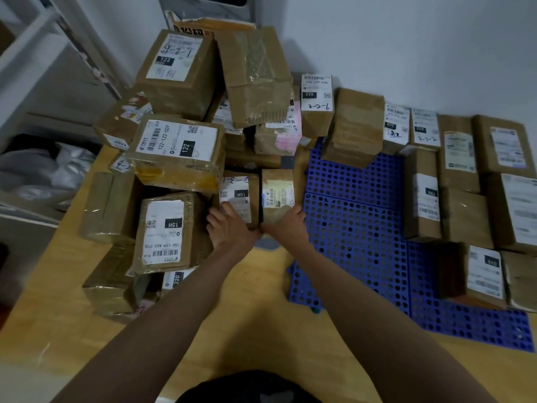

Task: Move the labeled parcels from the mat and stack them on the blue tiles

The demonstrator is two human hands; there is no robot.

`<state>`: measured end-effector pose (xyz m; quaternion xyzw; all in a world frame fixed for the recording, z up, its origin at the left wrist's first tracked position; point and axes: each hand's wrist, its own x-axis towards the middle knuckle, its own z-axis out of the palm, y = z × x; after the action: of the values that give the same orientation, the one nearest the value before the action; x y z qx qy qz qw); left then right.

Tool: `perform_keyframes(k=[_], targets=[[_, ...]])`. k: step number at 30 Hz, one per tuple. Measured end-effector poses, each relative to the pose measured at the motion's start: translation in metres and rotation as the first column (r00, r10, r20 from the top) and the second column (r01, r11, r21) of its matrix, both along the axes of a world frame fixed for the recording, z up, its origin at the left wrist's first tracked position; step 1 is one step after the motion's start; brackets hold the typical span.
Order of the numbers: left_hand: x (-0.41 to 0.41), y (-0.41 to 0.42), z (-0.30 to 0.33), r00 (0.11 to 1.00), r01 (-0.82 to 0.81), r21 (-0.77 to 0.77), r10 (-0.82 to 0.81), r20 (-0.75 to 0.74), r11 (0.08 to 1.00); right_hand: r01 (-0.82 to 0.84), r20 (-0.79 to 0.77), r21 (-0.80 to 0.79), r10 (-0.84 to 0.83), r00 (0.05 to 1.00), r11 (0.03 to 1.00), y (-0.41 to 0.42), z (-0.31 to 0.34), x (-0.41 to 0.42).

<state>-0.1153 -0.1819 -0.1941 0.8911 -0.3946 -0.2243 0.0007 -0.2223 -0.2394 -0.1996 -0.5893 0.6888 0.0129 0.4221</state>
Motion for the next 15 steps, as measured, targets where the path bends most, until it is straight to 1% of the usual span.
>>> perform_keyframes(k=[3,8,15], targets=[[-0.001,0.001,0.003,1.000,-0.010,-0.014,0.010,-0.016,1.000,0.030,0.022,0.009,-0.031,0.999,0.999,-0.002,0.005,-0.004],[-0.006,0.006,0.011,1.000,0.002,-0.035,-0.002,-0.014,0.999,0.066,0.072,-0.023,-0.064,0.995,0.998,0.004,0.014,-0.024],[-0.023,0.022,0.023,0.997,0.074,-0.121,-0.075,-0.005,0.990,0.140,0.086,-0.072,-0.134,0.987,0.988,0.017,0.040,-0.060]])
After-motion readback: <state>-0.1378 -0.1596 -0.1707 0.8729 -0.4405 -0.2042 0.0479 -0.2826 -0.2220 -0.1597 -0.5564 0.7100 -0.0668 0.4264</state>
